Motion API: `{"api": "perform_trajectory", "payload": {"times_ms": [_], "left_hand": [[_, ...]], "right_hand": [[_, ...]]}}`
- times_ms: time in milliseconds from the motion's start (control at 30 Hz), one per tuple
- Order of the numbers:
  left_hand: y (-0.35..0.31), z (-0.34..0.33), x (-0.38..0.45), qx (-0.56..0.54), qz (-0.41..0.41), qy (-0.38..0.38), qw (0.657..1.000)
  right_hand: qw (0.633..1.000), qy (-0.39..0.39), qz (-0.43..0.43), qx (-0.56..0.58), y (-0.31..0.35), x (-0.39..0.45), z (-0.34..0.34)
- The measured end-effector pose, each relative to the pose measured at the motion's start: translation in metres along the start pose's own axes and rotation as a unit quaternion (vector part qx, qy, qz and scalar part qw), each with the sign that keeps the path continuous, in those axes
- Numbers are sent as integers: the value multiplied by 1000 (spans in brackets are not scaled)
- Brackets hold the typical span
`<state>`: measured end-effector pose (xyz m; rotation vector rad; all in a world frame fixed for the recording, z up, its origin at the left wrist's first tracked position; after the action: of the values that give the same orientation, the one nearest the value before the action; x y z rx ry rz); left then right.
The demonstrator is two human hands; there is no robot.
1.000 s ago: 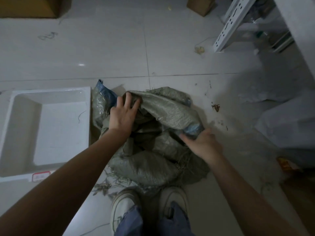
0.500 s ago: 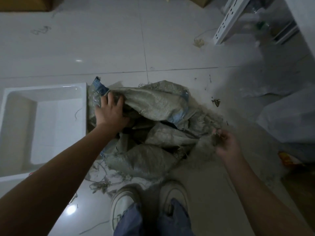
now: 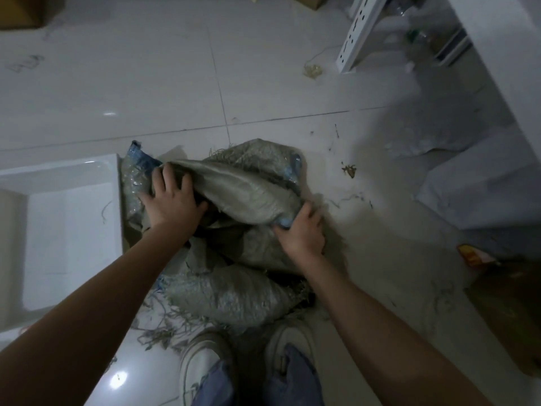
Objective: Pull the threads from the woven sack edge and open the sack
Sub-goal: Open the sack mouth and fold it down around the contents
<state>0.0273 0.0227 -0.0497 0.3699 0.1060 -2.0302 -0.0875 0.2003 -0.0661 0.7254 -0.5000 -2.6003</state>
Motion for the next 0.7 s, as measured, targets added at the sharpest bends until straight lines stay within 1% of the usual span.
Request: {"api": "perform_trajectory", "payload": {"times_ms": [33, 67, 133, 167, 233, 300, 367, 433, 467, 500, 533, 567, 600, 633, 667, 700], "left_hand": [[2, -1, -1, -7, 1, -8, 1000], [4, -2, -1, -14, 5, -12, 1000], [11, -4, -2, -29, 20, -12, 999], [13, -6, -2, -42, 27, -8, 999], [17, -7, -2, -86, 39, -2, 996], [19, -1, -2, -162, 33, -2, 986], [20, 6, 2, -277, 42, 12, 960], [23, 15, 8, -404, 73, 38, 911], [24, 21, 10, -471, 98, 53, 875], [24, 26, 13, -534, 141, 76, 830], [24, 31, 15, -593, 190, 109, 775], [26, 36, 16, -639, 230, 156, 718], [26, 38, 17, -672, 254, 199, 666], [29, 39, 19, -688, 252, 233, 640], [32, 41, 20, -689, 244, 261, 631], [34, 42, 19, -666, 218, 281, 656]], "right_hand": [[995, -18, -25, 91, -1, 10, 2], [979, -21, -47, 197, 0, 19, 6], [920, 9, -93, 380, -1, 30, 20], [889, 39, -113, 442, -3, 32, 28], [837, 110, -141, 518, -10, 31, 45], [797, 166, -154, 559, -17, 30, 58], [769, 180, -147, 595, -26, 34, 62], [748, 170, -151, 624, -32, 40, 64], [736, 160, -147, 642, -34, 41, 65], [718, 152, -133, 666, -36, 43, 65], [696, 146, -118, 693, -40, 47, 66], [665, 152, -96, 725, -44, 50, 66], [636, 158, -66, 752, -45, 49, 69], [609, 159, -43, 776, -45, 49, 68], [590, 163, -27, 790, -44, 46, 69], [598, 167, -23, 784, -39, 43, 69]]}}
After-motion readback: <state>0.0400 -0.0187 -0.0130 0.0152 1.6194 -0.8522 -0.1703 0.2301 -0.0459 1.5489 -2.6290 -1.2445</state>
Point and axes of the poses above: each hand's wrist, its own x-axis towards the middle knuckle, its own z-axis out of the back of the hand, y = z × x, the point moved 1 cm from there along x, towards the middle knuckle, and after that the axes turned 9 degrees about z, right-handed, at the moved point
